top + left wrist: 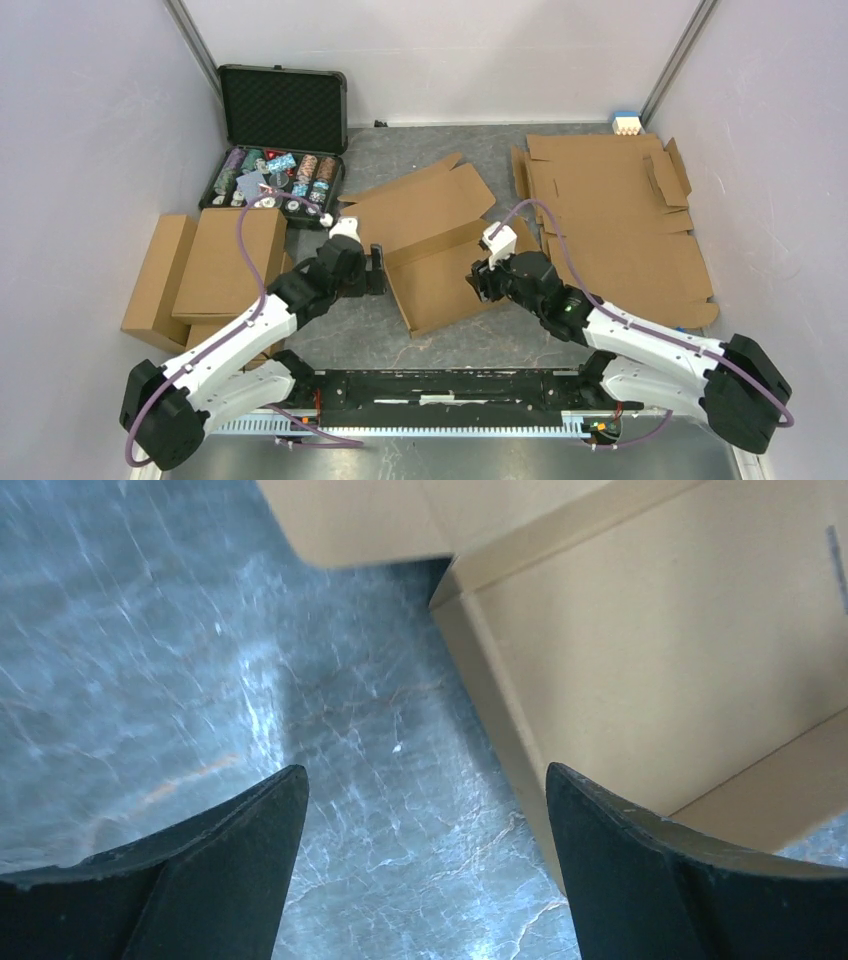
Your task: Fold the paper box
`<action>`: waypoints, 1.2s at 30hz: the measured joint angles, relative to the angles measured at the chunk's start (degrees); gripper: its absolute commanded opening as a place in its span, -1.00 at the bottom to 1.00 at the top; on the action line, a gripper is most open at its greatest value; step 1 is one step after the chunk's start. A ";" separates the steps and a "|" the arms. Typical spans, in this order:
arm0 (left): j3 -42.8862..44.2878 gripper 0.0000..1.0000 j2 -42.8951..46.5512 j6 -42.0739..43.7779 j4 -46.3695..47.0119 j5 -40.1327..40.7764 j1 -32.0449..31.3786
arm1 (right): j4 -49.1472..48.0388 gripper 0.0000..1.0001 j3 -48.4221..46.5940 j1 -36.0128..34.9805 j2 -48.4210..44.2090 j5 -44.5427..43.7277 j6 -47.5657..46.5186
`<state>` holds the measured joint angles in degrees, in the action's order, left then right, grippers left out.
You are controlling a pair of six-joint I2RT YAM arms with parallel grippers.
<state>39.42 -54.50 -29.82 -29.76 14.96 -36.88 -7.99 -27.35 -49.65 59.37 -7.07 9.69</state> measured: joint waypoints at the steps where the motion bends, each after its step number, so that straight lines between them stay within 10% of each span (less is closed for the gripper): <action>1: -2.47 0.76 0.13 -1.46 1.01 -0.33 0.00 | 0.59 0.28 0.22 0.37 -0.90 -0.74 -0.13; 12: -9.38 0.61 -4.76 -8.96 16.83 -2.73 0.00 | 8.00 0.67 4.04 4.98 -13.25 -10.12 -0.50; 24: -10.12 -0.53 -12.57 -8.87 23.47 -5.57 0.00 | 14.58 0.96 5.44 5.95 -17.53 -17.29 1.68; 36: -6.58 -0.74 -15.02 0.59 20.55 -1.44 -0.22 | 21.53 0.96 2.93 10.88 -13.79 -10.73 5.73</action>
<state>32.84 -69.52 -29.23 -9.21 13.52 -37.10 13.54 -24.43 -38.76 45.58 -17.80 15.42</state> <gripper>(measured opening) 0.127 0.979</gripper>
